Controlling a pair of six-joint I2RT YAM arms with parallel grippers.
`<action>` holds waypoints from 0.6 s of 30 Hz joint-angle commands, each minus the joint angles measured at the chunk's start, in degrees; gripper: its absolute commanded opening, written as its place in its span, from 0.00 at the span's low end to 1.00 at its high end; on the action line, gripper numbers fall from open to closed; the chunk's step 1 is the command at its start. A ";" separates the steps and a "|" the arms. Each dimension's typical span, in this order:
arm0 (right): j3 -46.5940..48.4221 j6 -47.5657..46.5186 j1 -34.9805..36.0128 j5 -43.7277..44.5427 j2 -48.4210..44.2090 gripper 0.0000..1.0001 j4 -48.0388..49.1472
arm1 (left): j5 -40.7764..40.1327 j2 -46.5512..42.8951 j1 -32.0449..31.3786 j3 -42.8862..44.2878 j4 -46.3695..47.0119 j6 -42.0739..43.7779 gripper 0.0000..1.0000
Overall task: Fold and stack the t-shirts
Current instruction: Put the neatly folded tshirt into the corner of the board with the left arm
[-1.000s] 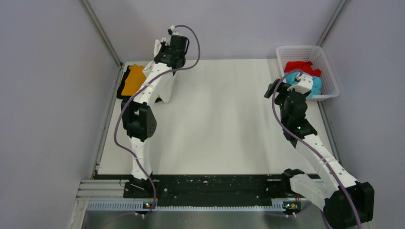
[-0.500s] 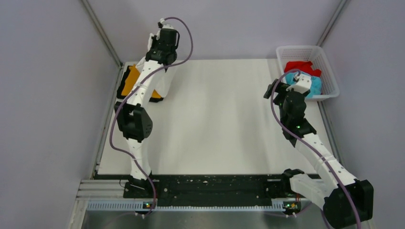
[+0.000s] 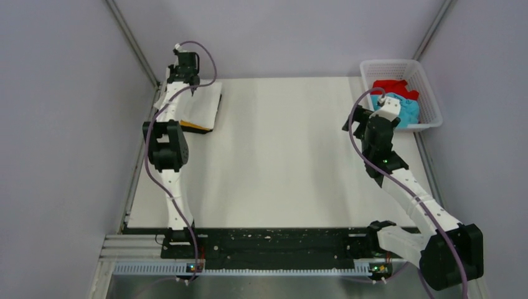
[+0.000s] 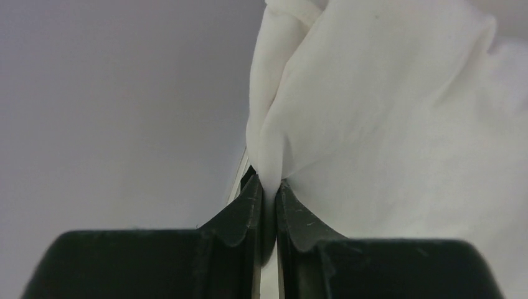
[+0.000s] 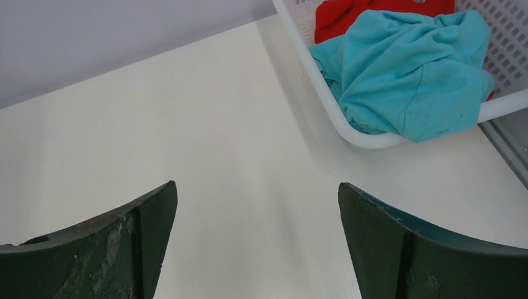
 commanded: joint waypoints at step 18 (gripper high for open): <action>1.28 3.34 -0.15 -2.58 -3.83 0.99 -5.65 | 6.74 -3.03 10.24 2.38 0.55 -25.65 0.96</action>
